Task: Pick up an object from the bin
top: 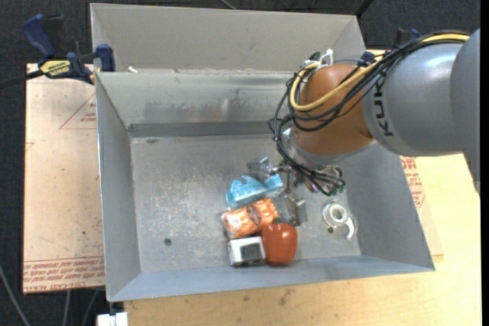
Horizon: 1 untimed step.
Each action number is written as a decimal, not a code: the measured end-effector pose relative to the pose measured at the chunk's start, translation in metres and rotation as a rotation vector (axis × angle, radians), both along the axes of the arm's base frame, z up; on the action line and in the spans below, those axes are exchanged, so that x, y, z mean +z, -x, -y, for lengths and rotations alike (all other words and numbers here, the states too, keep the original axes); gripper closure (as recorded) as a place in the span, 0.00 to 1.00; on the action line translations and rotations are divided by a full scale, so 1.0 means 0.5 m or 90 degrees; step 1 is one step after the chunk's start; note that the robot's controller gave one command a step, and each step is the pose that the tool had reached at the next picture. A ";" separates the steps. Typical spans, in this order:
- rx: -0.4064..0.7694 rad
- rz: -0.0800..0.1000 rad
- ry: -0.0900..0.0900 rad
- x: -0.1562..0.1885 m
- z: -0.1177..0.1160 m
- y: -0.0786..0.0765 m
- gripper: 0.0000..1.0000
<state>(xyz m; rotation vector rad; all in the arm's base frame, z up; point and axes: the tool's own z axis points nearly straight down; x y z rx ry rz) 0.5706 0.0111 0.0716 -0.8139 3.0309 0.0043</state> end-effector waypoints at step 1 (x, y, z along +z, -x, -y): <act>0.216 0.003 0.002 -0.001 -0.009 0.019 0.00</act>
Offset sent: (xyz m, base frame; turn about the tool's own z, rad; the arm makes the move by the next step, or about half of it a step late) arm -0.0224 0.0635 0.0262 0.0428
